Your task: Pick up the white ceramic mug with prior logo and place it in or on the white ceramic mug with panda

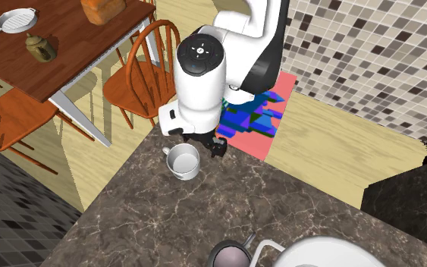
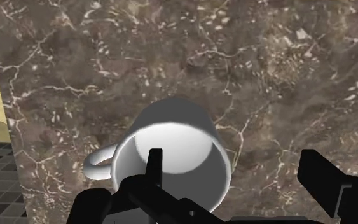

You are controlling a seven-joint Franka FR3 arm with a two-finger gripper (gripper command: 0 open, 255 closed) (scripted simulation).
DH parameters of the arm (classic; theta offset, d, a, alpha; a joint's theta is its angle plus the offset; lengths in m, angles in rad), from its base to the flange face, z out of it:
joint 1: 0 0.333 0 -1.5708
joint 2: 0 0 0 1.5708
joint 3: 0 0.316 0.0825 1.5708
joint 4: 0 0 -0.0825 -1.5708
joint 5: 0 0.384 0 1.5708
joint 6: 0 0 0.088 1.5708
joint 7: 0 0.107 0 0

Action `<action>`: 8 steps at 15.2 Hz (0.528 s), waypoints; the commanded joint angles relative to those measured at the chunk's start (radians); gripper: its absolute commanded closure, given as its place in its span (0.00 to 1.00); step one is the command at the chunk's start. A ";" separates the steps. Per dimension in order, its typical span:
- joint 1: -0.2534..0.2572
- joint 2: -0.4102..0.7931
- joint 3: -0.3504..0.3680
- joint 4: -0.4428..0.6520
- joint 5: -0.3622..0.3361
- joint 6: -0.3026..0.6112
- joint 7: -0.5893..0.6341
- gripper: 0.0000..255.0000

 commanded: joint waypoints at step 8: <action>-0.011 0.197 0.012 0.028 -0.039 0.194 0.046 0.00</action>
